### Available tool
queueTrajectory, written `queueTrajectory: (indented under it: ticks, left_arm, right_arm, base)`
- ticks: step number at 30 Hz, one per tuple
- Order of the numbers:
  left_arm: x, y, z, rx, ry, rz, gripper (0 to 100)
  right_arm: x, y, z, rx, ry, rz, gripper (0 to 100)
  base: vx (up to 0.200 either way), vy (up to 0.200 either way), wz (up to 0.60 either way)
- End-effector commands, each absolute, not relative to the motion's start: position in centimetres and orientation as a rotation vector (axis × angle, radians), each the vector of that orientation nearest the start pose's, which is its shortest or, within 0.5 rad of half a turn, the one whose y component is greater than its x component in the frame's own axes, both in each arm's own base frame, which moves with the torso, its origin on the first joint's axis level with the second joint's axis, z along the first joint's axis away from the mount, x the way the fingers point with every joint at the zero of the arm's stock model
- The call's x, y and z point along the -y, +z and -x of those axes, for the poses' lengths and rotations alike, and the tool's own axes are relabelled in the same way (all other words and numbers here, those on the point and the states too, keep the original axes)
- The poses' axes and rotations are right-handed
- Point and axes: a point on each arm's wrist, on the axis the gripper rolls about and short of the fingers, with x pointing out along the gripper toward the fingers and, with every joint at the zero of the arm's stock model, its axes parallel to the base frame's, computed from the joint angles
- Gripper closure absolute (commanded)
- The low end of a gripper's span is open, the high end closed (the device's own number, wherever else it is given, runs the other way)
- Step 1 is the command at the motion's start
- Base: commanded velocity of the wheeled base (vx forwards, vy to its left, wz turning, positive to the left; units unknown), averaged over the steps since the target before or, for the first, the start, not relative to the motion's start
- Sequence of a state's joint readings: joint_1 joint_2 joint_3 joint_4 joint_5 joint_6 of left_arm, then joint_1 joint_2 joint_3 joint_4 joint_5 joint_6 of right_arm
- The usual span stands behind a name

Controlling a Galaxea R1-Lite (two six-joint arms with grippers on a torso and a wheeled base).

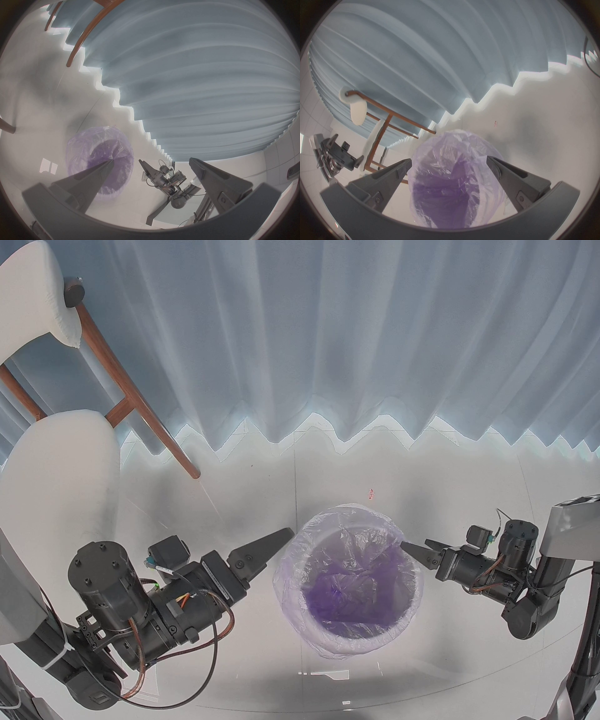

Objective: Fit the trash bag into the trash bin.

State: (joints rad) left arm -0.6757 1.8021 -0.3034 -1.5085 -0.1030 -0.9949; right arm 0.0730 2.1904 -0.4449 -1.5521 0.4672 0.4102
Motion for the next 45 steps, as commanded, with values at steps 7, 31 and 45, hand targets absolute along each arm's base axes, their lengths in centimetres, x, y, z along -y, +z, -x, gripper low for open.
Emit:
queueTrajectory:
  ticks: [7,31,45]
  left_arm:
    - [13.5,14.4,-22.3,-0.285,-0.728,0.972,0]
    - [9.8,16.9,-20.2,-0.185,-0.840,0.855,0]
    - [9.0,16.7,-20.5,-0.130,-0.847,0.701,0]
  right_arm:
    - [-3.6,12.2,-26.0,-0.128,0.535,-0.599,0]
    - [-5.3,11.0,-28.8,-0.187,0.565,-0.695,0]
    - [-7.7,10.6,-29.4,-0.112,0.560,-0.484,0]
  base:
    - [-0.114,0.000,0.00]
    - [-0.142,0.000,0.00]
    - [0.000,-0.086,0.00]
